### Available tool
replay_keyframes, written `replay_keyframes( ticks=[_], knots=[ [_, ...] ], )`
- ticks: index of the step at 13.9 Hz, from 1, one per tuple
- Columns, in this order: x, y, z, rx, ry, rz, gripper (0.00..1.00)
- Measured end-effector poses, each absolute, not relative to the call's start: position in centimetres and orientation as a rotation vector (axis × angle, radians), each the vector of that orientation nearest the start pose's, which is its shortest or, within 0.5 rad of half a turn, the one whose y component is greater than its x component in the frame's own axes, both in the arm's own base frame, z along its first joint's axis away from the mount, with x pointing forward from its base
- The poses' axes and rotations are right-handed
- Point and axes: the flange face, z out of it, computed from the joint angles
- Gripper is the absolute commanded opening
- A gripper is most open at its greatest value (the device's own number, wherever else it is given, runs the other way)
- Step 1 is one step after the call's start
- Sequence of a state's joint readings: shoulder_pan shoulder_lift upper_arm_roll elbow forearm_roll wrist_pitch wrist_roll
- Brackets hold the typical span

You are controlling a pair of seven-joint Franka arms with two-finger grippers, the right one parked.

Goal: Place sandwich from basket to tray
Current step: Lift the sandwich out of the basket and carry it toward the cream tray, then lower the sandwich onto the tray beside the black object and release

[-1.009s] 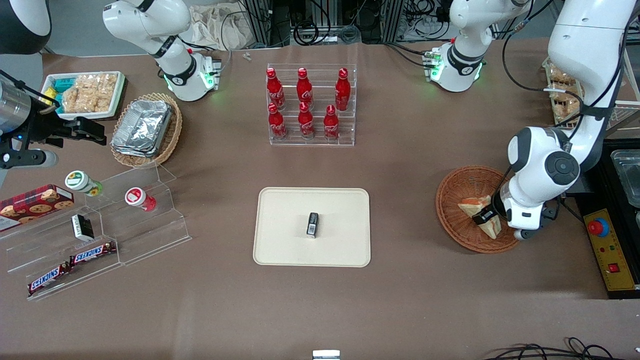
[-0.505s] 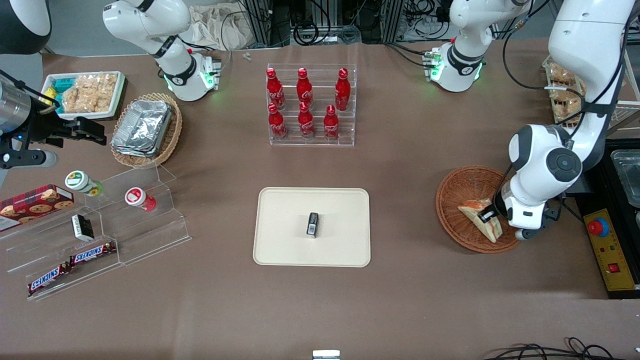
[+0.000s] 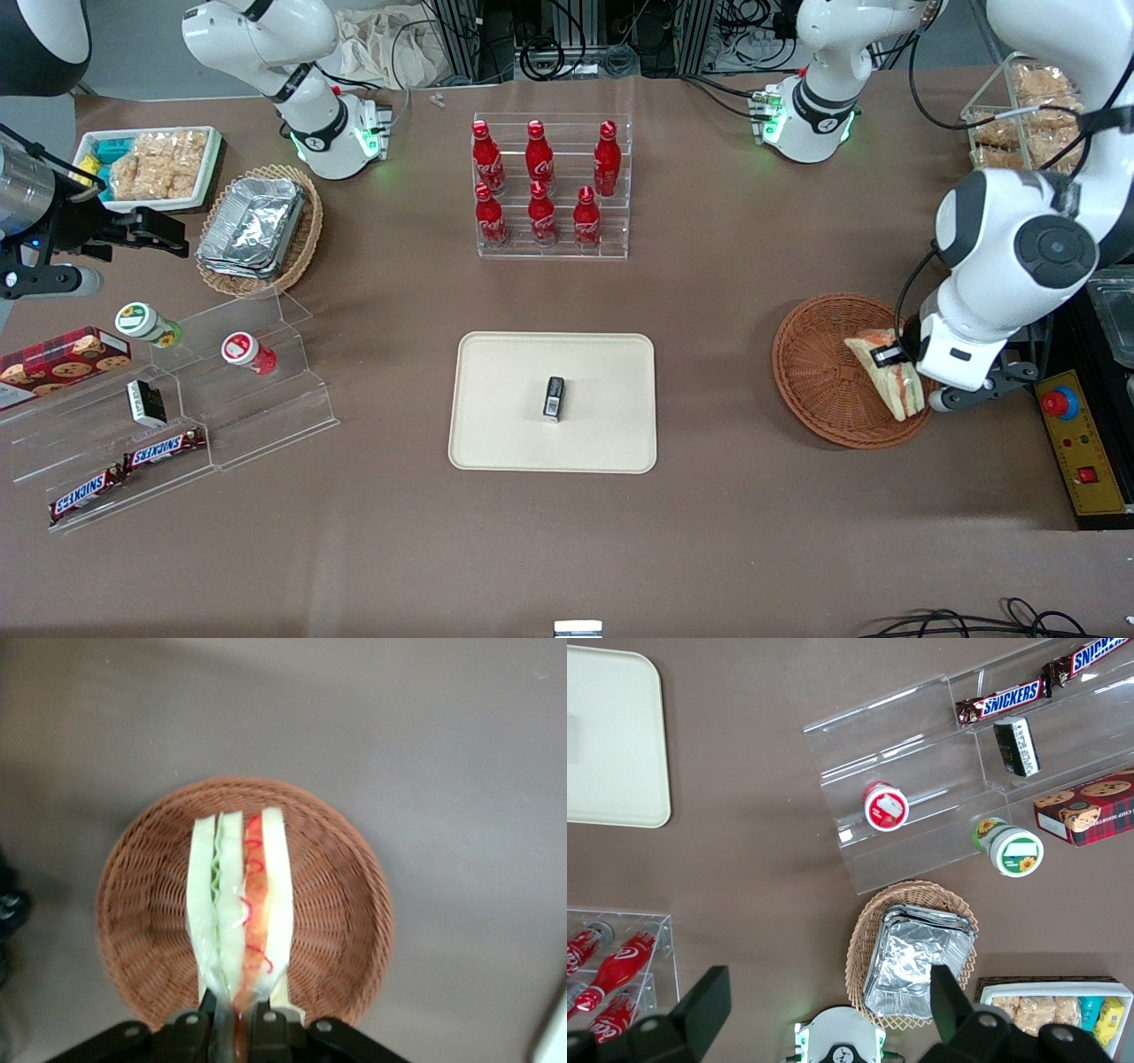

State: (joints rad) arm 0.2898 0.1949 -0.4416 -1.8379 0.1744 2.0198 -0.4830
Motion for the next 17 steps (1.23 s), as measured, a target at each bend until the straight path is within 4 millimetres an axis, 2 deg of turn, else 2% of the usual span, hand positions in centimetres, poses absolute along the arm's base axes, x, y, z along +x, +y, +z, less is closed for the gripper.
replay_keyframes(
  ticks=[2, 3, 4, 5, 6, 8, 10, 14, 16, 17],
  knots=[
    [60.6, -10.8, 48.9, -3.059, -0.307, -0.019, 0.0],
    [60.4, -12.8, 51.2, -3.071, -0.257, -0.015, 0.0],
    [60.2, -15.0, 52.6, -3.086, -0.204, -0.017, 0.0],
    [59.9, -17.1, 53.1, -3.099, -0.15, -0.018, 0.0],
    [59.6, -19.3, 52.7, -3.109, -0.105, -0.007, 0.0],
    [58.9, -23.7, 50.1, -3.122, -0.067, 0.052, 0.0],
    [59.1, -28.2, 46.5, -3.168, -0.008, 0.049, 0.0],
    [58.7, -37.0, 37.2, -3.198, 0.066, -0.026, 0.0],
    [58.4, -40.2, 33.1, -3.195, 0.062, -0.048, 0.0],
    [58.4, -41.0, 31.4, -3.201, 0.06, -0.048, 0.0]
  ],
)
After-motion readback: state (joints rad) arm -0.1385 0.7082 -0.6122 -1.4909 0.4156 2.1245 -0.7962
